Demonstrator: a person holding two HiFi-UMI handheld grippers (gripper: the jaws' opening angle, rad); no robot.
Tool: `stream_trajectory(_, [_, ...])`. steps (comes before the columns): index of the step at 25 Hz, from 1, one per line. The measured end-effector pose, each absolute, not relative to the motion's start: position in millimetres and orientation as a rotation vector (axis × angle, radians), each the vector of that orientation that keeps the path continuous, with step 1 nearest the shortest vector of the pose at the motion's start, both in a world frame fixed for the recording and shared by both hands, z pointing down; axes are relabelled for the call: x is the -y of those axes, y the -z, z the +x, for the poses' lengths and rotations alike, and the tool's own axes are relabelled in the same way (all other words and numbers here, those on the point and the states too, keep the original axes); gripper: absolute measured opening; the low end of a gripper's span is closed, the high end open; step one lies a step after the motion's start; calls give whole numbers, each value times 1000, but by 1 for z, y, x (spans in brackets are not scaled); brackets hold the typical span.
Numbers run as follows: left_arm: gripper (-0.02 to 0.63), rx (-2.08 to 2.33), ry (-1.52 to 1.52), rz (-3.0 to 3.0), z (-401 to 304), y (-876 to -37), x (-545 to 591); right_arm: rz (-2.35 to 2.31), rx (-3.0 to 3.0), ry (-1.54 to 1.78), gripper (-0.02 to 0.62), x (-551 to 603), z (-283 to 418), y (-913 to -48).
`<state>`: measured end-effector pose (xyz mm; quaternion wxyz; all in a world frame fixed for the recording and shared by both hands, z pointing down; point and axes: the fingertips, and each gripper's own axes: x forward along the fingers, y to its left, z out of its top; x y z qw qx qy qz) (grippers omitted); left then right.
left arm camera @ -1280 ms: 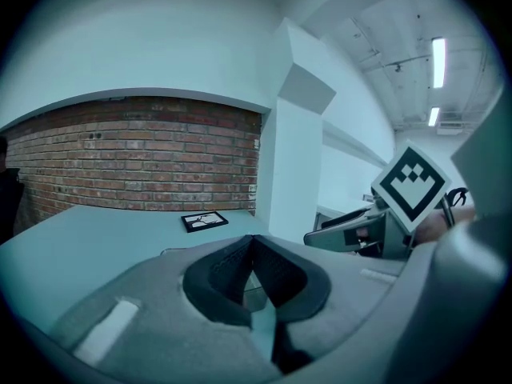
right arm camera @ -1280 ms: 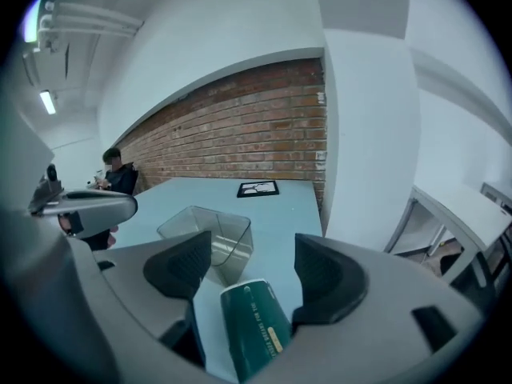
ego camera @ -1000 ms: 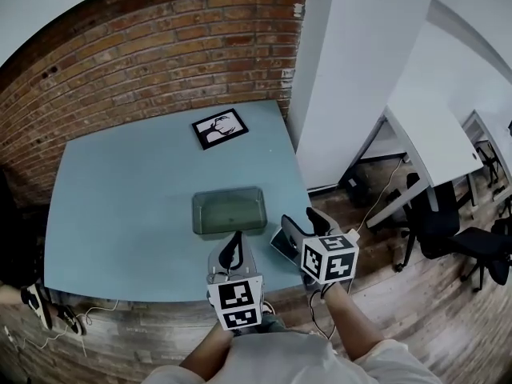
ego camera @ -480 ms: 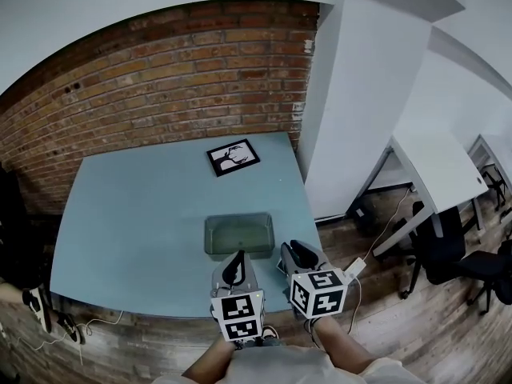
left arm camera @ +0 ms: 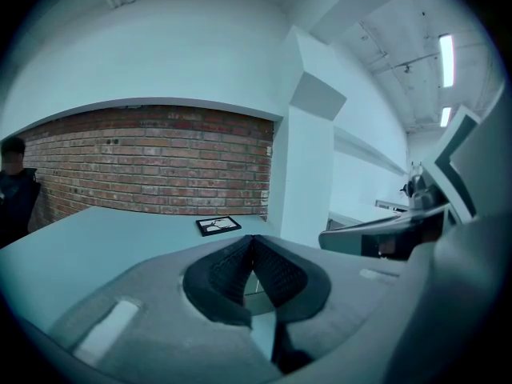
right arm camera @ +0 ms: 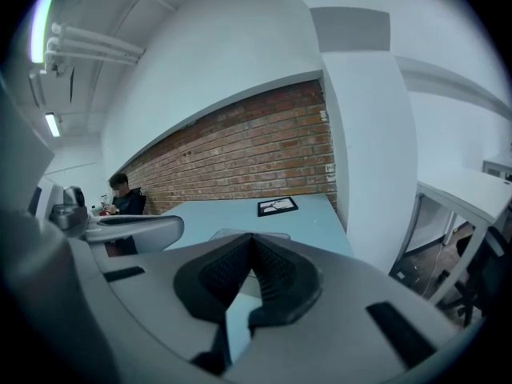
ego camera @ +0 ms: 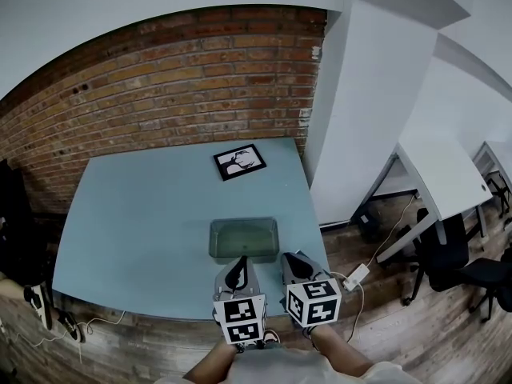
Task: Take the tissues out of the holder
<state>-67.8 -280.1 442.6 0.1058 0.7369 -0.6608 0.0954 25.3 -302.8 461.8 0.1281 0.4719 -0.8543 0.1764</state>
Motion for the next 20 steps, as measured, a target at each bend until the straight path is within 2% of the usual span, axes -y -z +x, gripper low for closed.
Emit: stream_trajectory(20, [8, 1943, -296, 2178, -65, -441, 281, 1352, 2487, -489, 3, 301, 25, -459])
